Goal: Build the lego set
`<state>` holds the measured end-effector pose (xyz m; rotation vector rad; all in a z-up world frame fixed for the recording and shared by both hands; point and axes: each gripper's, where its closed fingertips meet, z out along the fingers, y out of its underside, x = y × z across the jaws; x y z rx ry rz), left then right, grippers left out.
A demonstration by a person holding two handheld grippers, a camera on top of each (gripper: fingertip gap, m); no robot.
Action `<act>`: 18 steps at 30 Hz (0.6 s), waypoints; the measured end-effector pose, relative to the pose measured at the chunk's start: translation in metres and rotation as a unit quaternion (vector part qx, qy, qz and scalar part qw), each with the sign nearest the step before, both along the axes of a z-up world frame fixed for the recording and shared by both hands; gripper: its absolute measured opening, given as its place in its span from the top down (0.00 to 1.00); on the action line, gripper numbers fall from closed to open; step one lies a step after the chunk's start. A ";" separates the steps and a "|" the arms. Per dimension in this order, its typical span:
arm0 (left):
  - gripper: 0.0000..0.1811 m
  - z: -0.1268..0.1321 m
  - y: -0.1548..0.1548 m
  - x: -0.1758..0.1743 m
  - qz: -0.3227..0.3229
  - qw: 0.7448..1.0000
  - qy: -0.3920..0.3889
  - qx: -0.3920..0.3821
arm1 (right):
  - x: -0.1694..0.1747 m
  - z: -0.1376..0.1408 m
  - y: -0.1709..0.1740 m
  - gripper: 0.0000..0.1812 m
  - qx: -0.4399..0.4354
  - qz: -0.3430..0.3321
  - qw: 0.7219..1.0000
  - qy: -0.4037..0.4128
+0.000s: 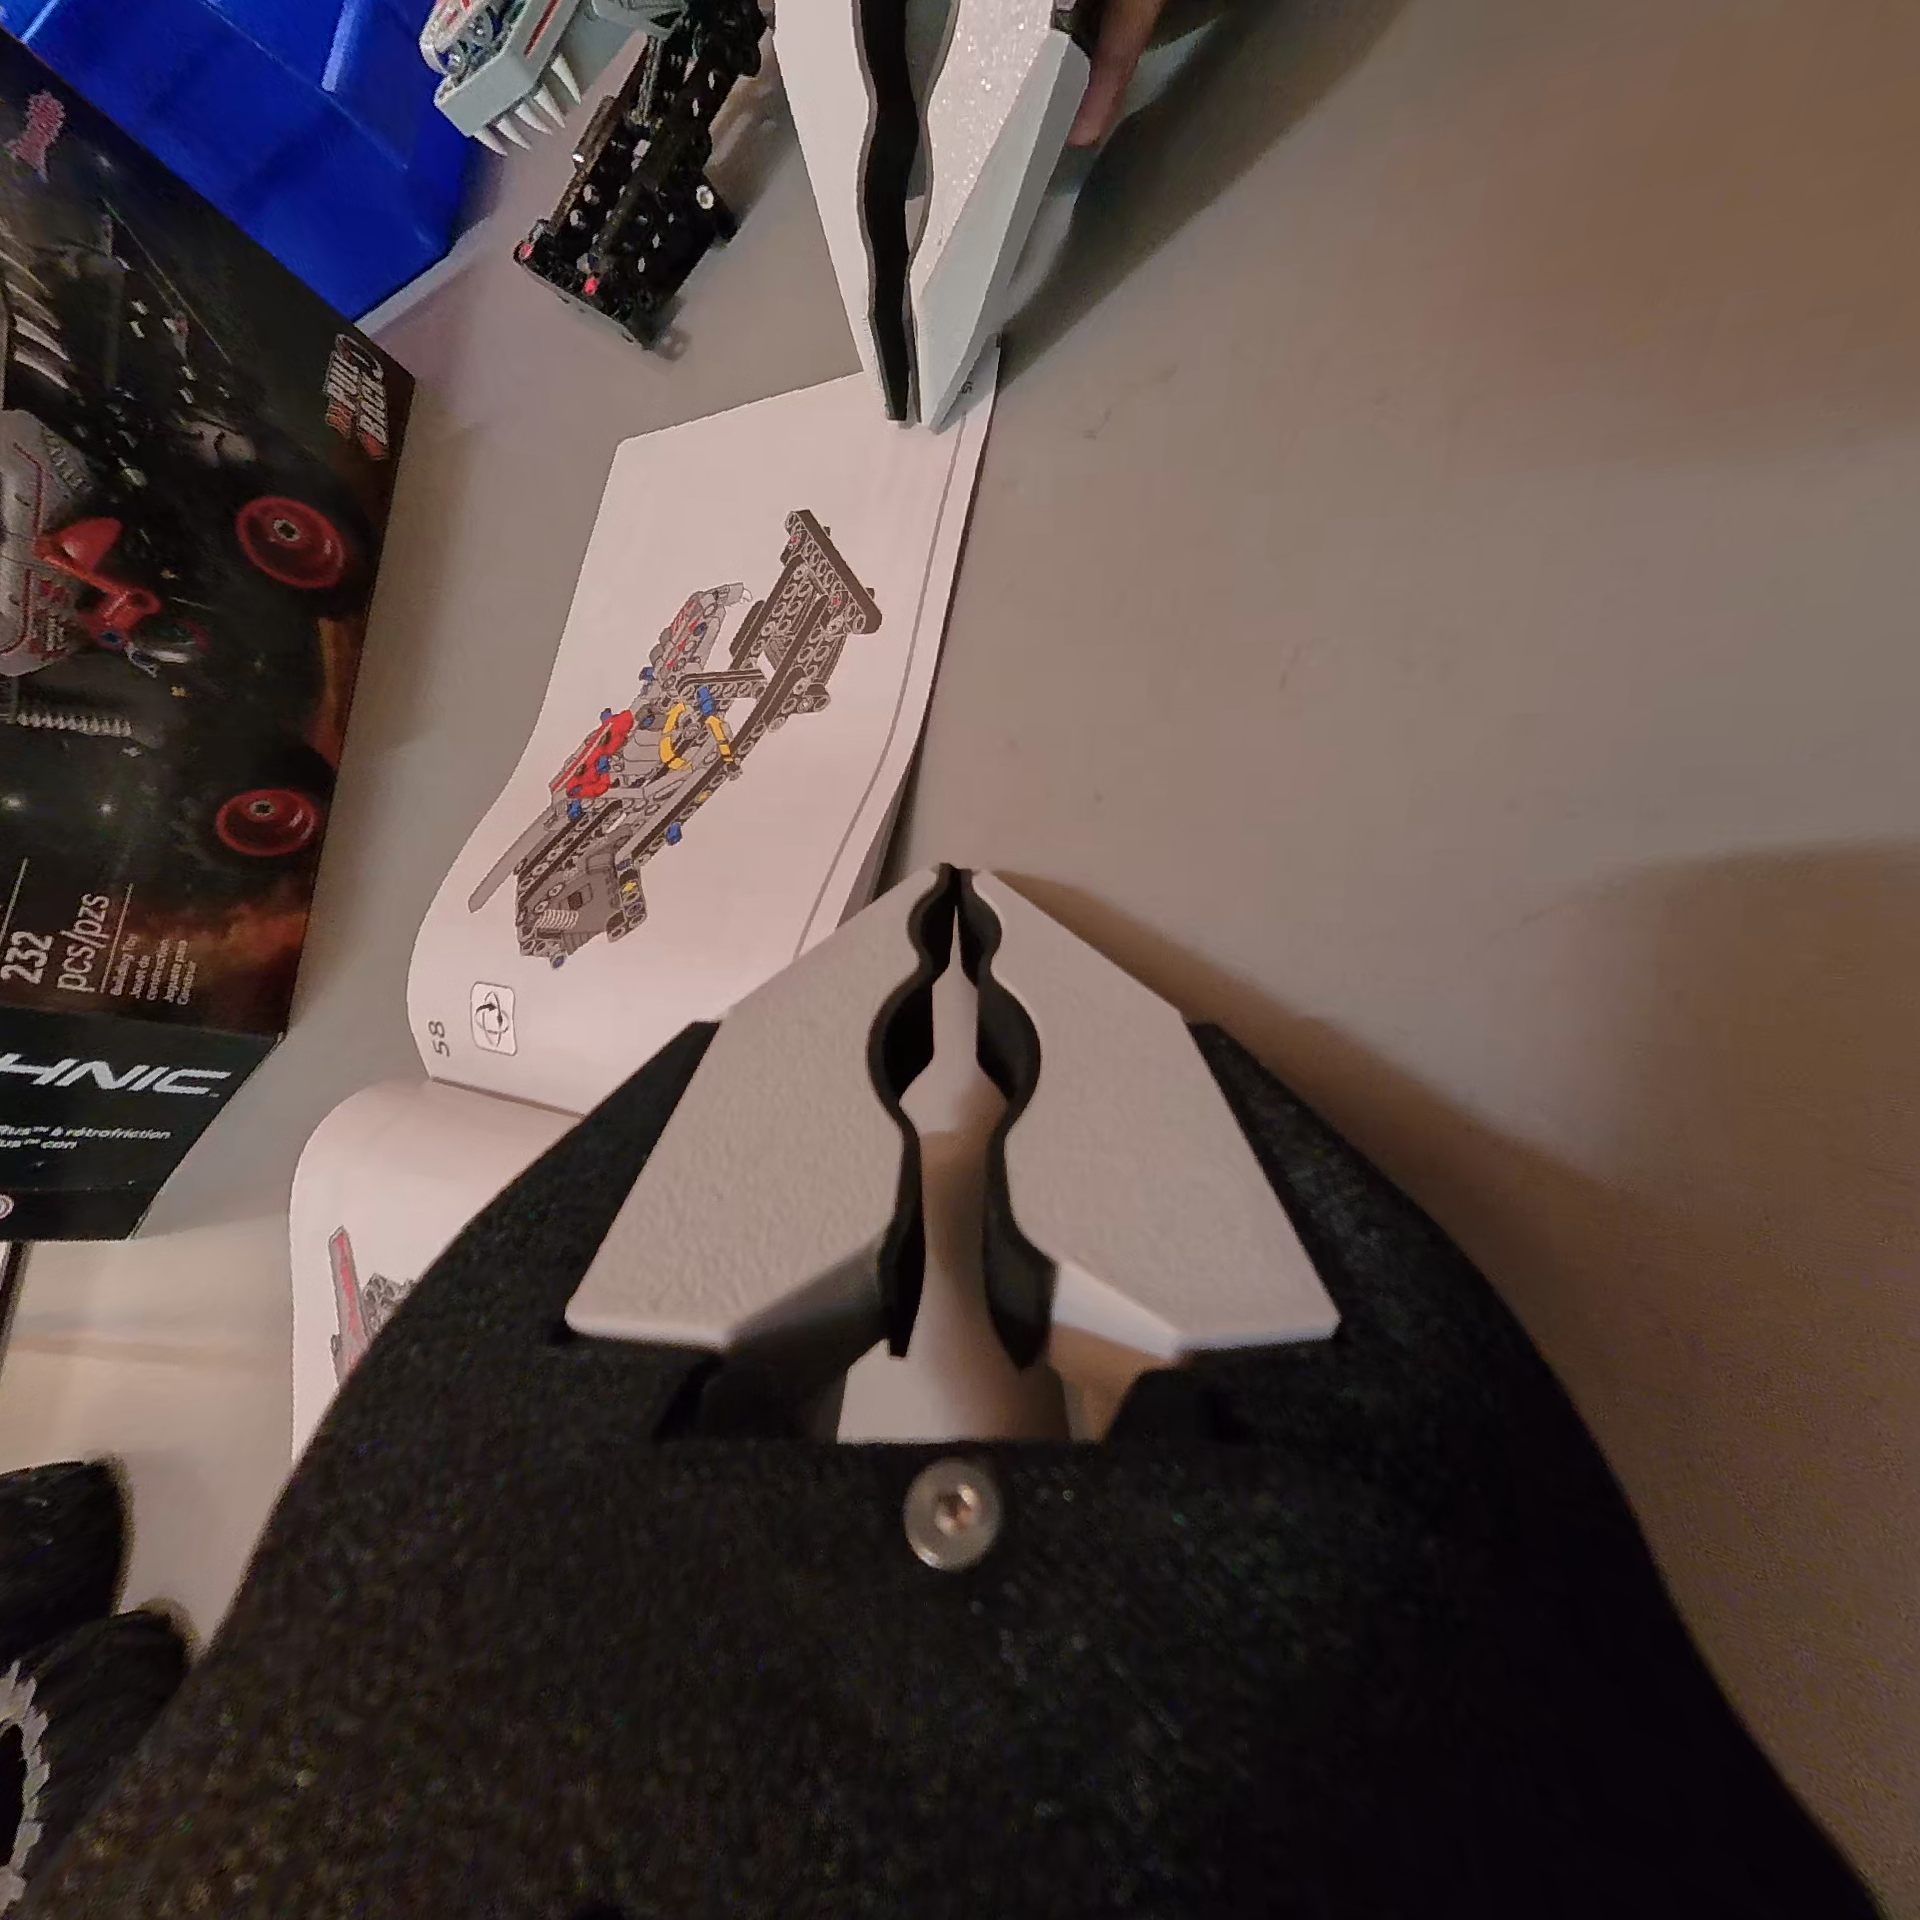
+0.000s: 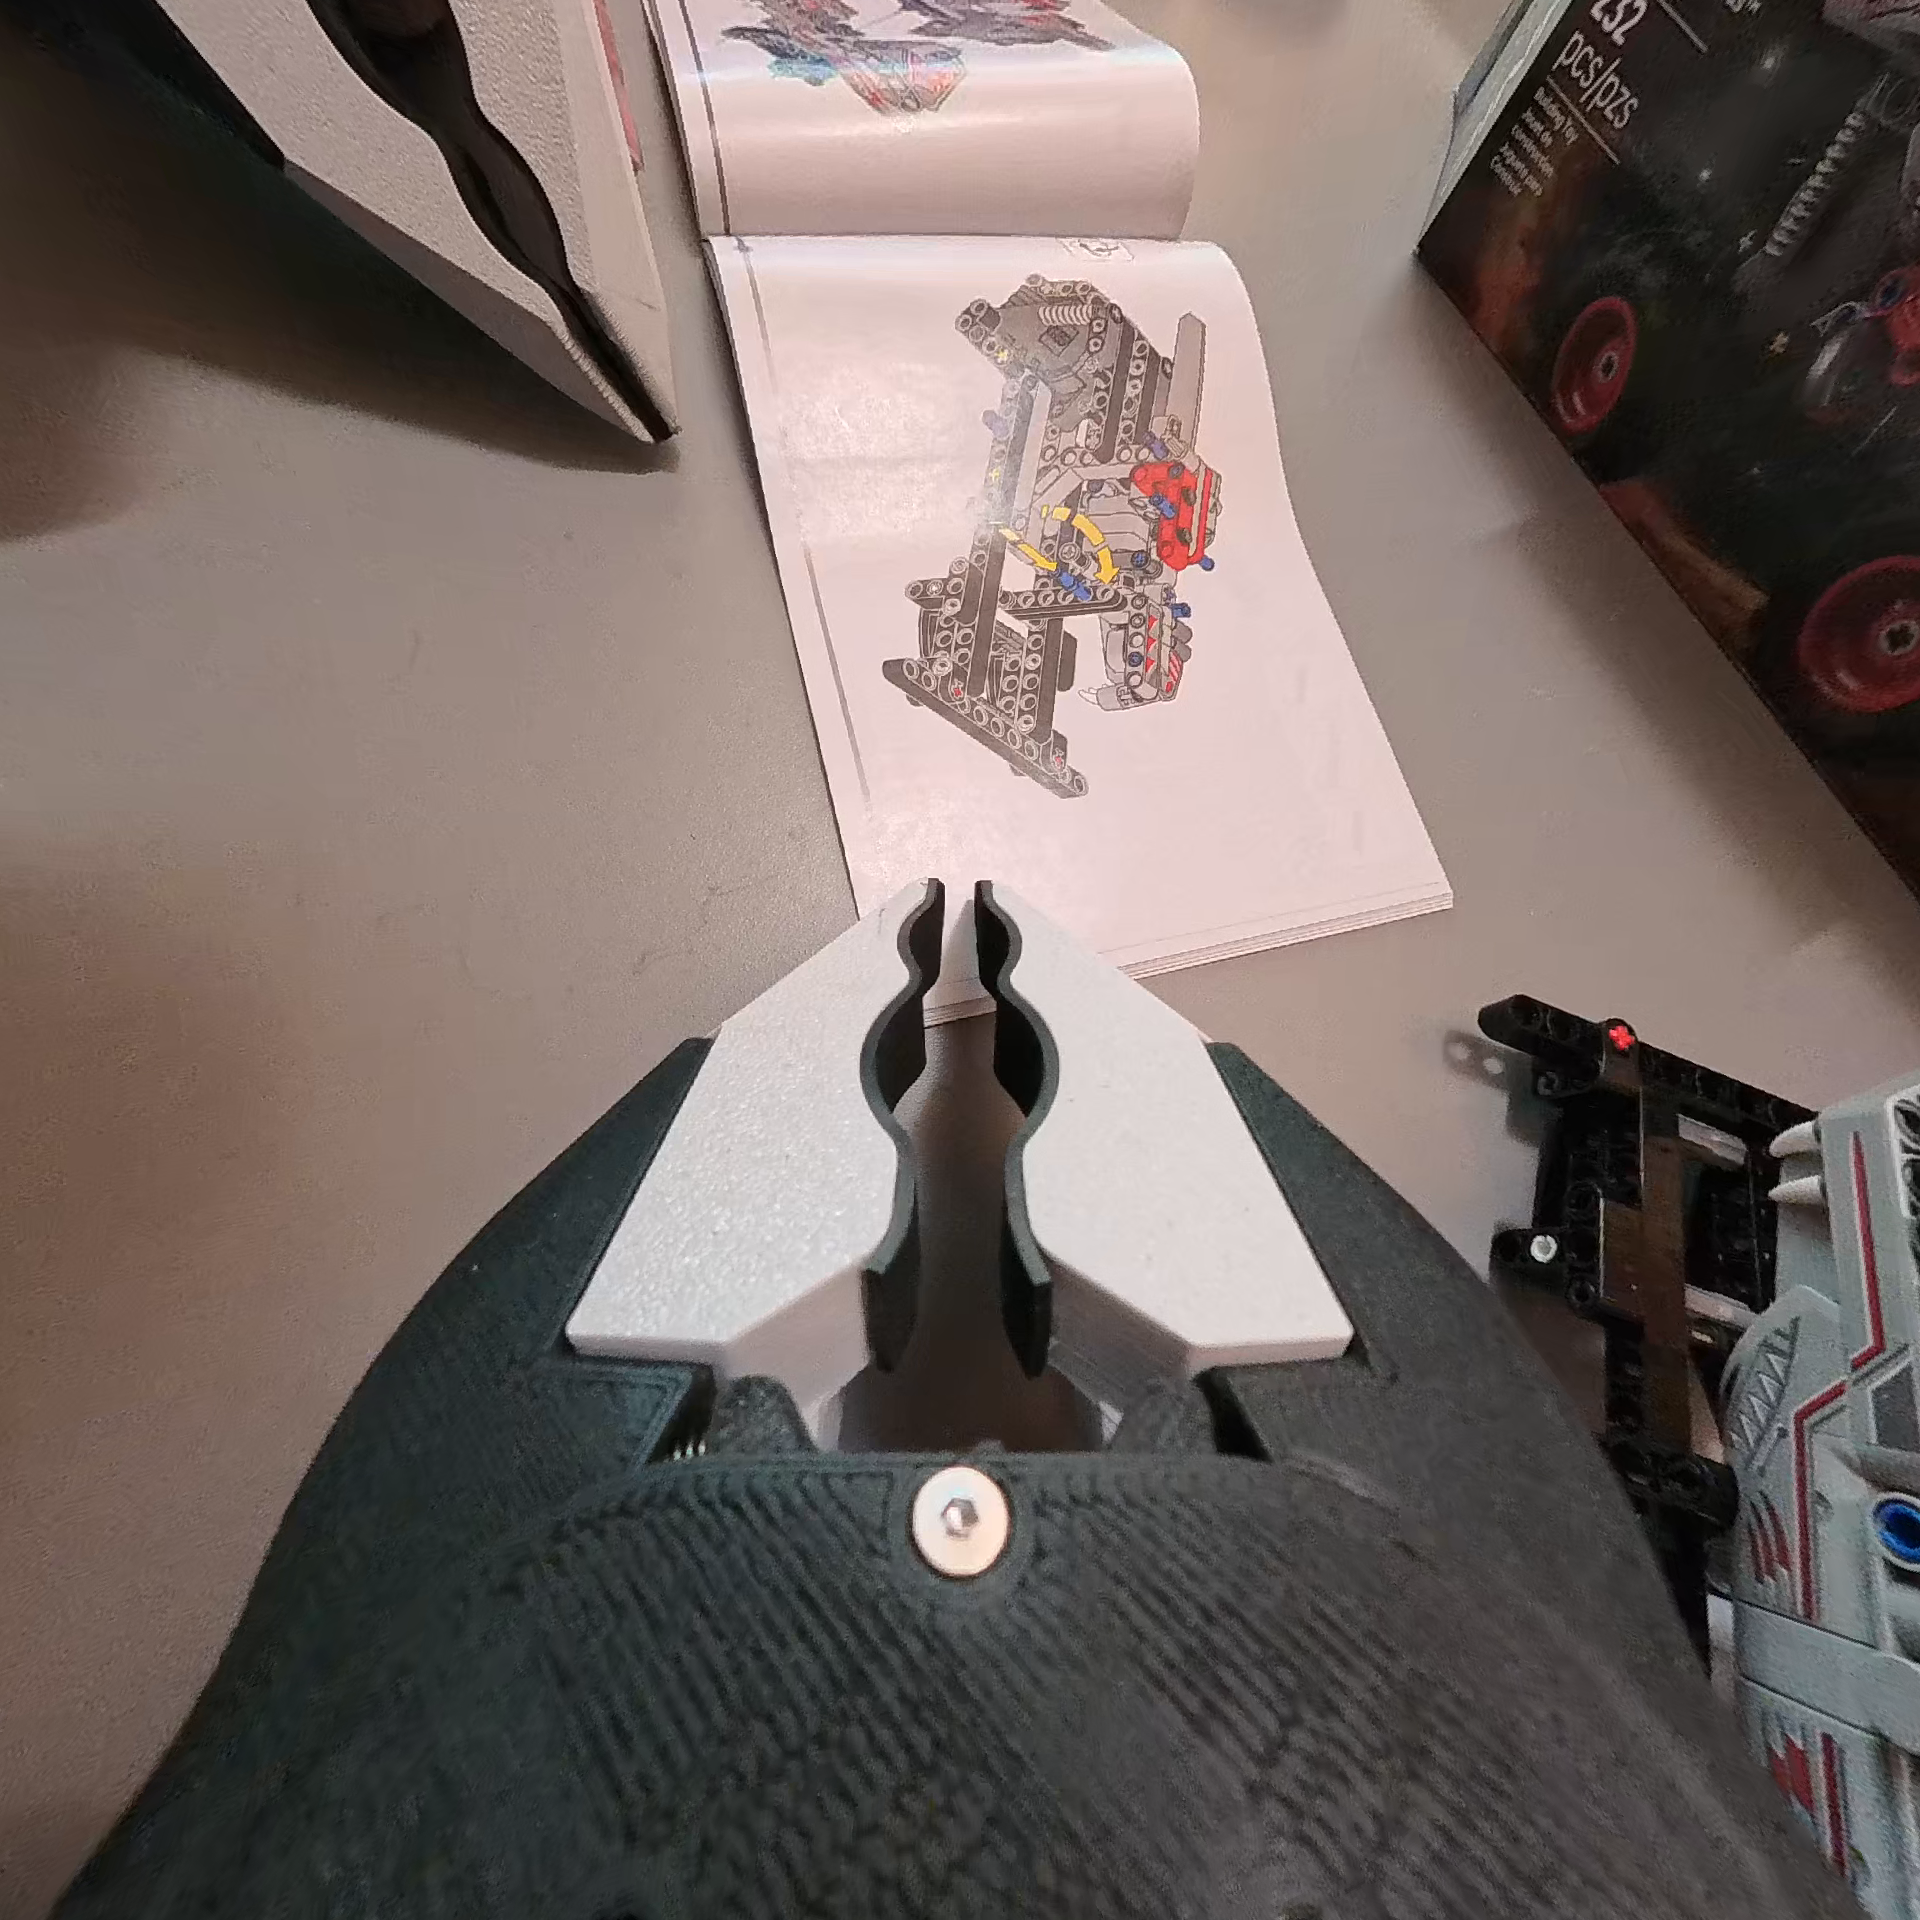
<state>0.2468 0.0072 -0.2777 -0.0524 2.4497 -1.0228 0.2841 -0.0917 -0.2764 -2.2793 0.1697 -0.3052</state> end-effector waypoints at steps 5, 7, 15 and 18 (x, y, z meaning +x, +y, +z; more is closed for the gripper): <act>1.00 0.000 0.000 0.000 0.000 1.000 -0.001 0.000 | 0.002 0.000 0.000 0.97 0.001 -0.005 1.000 0.003; 1.00 0.000 0.000 0.000 0.000 1.000 -0.003 0.000 | 0.002 0.000 0.000 0.97 0.001 -0.006 1.000 0.004; 1.00 0.000 0.000 0.001 -0.001 1.000 -0.005 0.001 | 0.002 0.000 -0.001 0.96 0.002 -0.006 1.000 0.005; 1.00 0.000 0.000 0.001 -0.001 1.000 -0.006 0.001 | 0.002 0.000 -0.001 0.97 0.002 -0.006 1.000 0.005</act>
